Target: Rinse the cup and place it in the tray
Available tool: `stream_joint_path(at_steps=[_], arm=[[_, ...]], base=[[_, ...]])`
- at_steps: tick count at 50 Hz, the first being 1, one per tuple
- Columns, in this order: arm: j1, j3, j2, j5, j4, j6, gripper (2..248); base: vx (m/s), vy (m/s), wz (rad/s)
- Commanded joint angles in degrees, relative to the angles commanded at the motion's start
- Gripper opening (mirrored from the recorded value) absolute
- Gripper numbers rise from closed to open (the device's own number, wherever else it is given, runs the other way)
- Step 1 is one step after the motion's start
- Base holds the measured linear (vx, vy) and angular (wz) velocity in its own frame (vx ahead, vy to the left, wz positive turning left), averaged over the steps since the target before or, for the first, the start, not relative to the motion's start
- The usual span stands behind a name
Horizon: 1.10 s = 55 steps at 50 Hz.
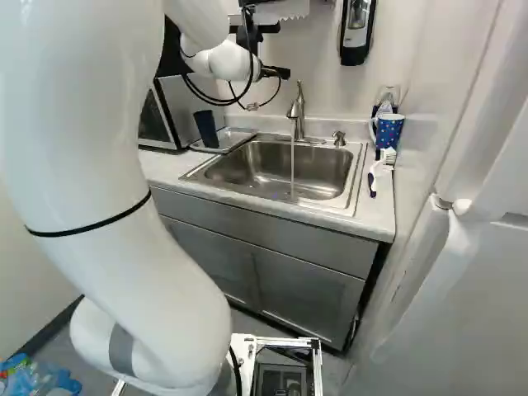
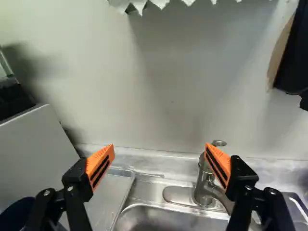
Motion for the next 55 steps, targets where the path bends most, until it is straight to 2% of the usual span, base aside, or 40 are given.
stream_joint_path(at_steps=[24, 55], arm=[[-2.30, -6.32, -3.27, -4.74, -1.50, 0.00, 247], [-3.13, -14.99, -7.80, -13.15, -3.48, 0.00, 247]], base=[[0.000, 0.000, 0.000], [0.000, 0.000, 0.000]])
